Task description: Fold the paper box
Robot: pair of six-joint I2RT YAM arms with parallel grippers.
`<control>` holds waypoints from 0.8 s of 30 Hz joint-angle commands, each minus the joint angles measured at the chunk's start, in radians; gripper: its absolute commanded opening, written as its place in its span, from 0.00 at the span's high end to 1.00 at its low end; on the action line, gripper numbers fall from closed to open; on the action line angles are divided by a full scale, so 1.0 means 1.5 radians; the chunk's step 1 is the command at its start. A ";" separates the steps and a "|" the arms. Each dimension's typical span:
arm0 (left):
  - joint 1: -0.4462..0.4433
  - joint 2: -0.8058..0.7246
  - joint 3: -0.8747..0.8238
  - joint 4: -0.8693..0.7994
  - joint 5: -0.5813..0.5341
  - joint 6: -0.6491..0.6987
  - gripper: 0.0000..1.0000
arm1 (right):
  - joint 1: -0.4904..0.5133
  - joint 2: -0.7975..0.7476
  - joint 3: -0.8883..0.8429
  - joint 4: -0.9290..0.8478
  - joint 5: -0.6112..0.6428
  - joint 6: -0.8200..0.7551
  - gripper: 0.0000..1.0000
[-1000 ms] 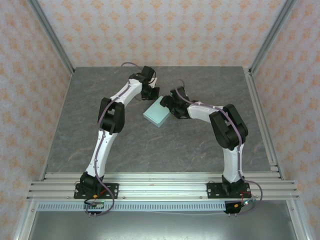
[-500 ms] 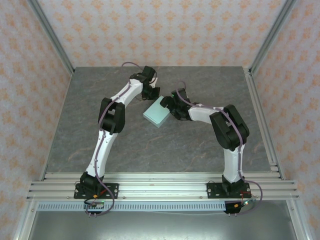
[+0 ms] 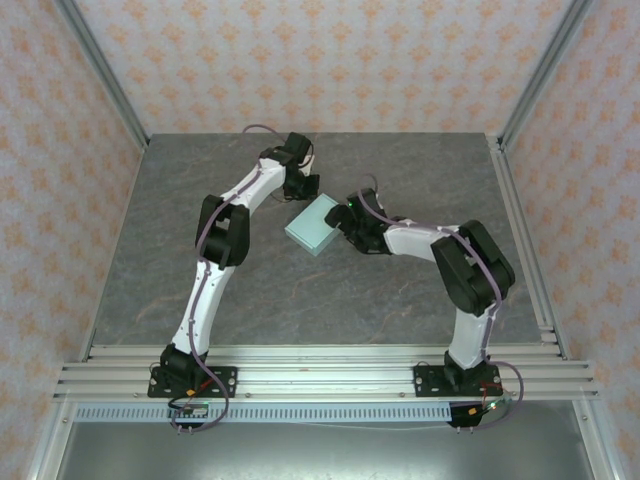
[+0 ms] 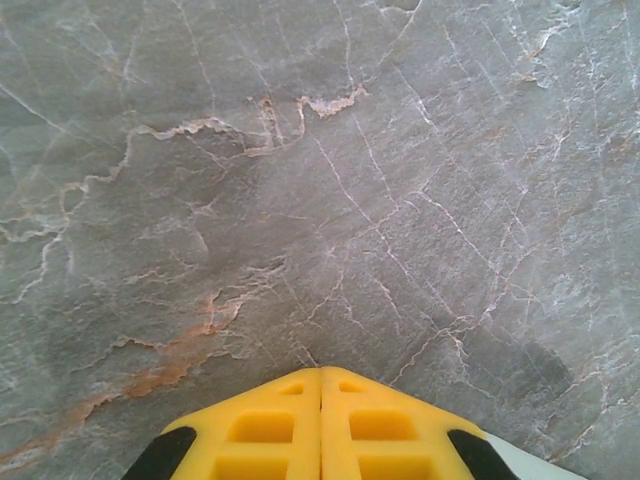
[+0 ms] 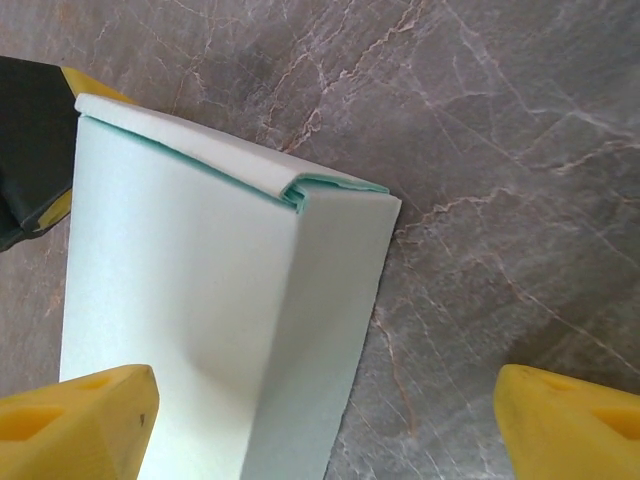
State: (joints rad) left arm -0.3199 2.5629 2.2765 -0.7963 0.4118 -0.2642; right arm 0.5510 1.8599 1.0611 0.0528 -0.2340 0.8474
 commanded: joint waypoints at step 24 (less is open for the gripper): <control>0.033 -0.559 -0.790 0.345 -0.107 -0.122 0.90 | -0.110 0.051 0.254 -0.214 -0.117 -0.226 0.32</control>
State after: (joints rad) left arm -0.2428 1.7428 1.1835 -0.4103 0.2535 -0.3931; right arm 0.3904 1.8866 1.3823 -0.2100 -0.3458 0.5629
